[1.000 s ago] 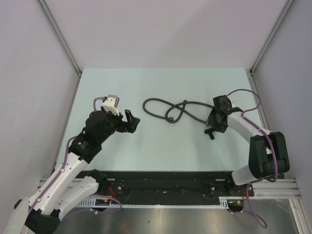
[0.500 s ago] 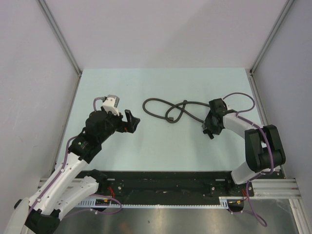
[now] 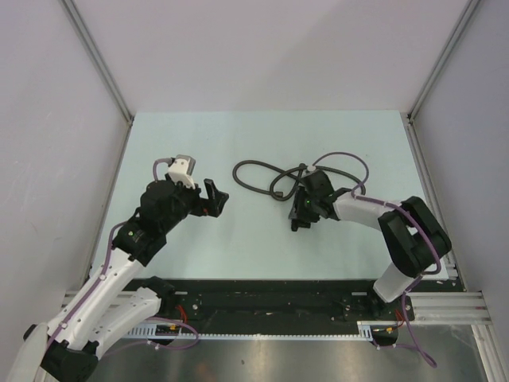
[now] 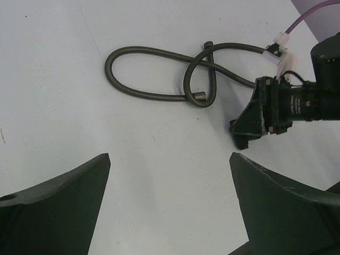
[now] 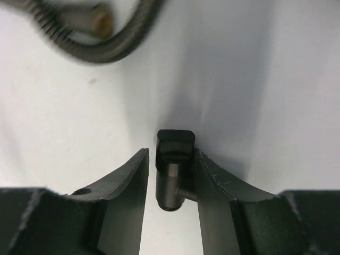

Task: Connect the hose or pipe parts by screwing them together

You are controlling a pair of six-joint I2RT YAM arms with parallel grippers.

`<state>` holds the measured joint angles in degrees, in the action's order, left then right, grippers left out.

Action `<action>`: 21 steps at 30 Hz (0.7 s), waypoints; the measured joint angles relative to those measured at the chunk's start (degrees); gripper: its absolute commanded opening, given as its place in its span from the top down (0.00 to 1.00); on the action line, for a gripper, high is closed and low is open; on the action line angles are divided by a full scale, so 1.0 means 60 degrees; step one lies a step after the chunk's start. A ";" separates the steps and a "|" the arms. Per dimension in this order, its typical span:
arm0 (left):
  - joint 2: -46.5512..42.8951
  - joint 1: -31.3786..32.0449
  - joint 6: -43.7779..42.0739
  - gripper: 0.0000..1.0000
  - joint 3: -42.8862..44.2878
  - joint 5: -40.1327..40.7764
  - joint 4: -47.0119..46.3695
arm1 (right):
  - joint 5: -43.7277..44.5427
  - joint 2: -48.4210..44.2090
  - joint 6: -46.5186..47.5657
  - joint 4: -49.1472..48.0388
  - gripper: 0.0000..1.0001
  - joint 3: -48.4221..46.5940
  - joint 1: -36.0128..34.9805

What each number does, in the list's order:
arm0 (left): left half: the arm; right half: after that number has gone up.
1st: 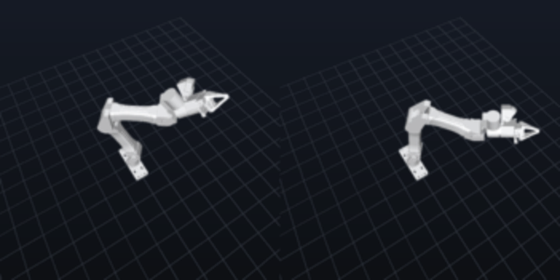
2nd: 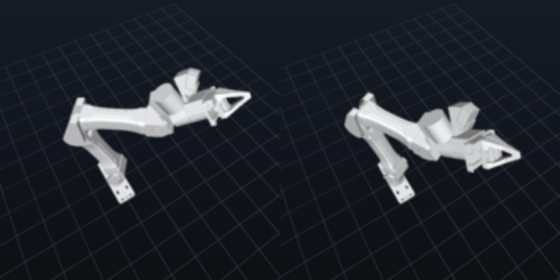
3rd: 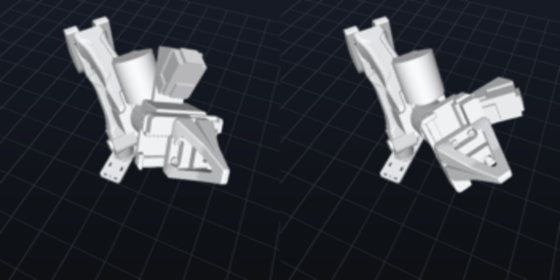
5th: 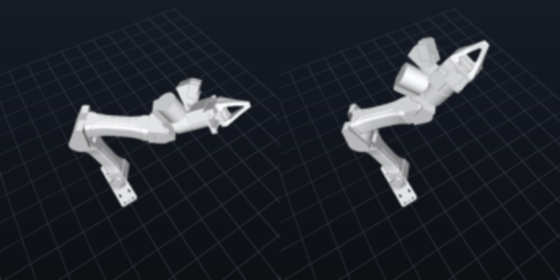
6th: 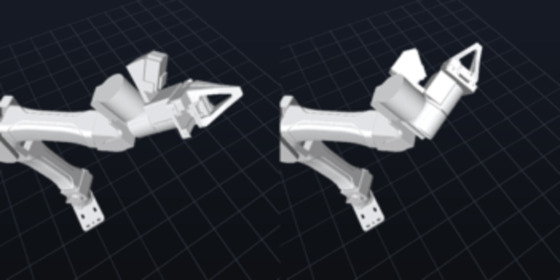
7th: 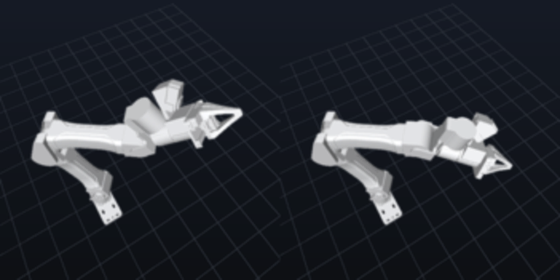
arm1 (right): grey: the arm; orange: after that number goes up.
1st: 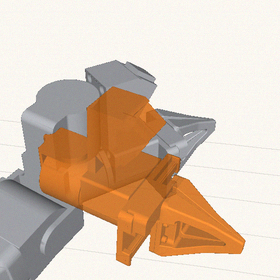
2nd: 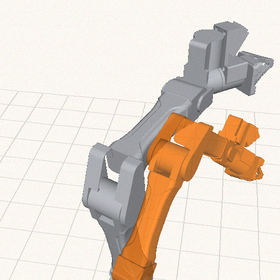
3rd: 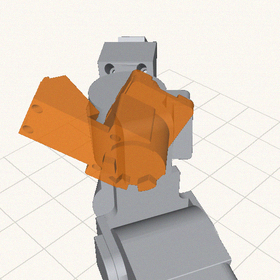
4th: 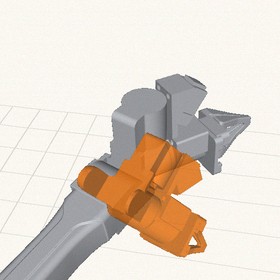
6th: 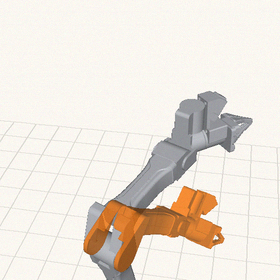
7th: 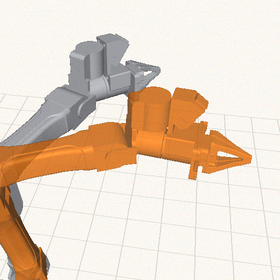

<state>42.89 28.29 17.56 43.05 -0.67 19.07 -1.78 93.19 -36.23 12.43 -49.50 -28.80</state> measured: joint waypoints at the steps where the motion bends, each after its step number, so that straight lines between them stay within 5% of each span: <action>1: 0.0015 0.0000 0.0000 0.00 0.0000 0.0000 0.0000 | -0.0171 0.0091 -0.0120 -0.0204 0.52 0.0000 -0.0331; 8: 0.0036 0.0000 0.0000 0.00 0.0000 0.0004 0.0000 | -0.1118 0.0302 -0.0215 -0.1049 0.23 -0.0091 -0.1311; 21: 0.0138 -0.0062 0.0004 0.00 0.0000 -0.0007 0.0000 | -0.2073 -0.1552 0.4776 -0.0907 0.28 -0.0091 -0.1013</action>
<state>43.72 27.92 17.58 43.05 -0.71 19.07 -14.22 83.88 -7.57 6.98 -50.04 -34.87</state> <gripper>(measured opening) 0.996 0.741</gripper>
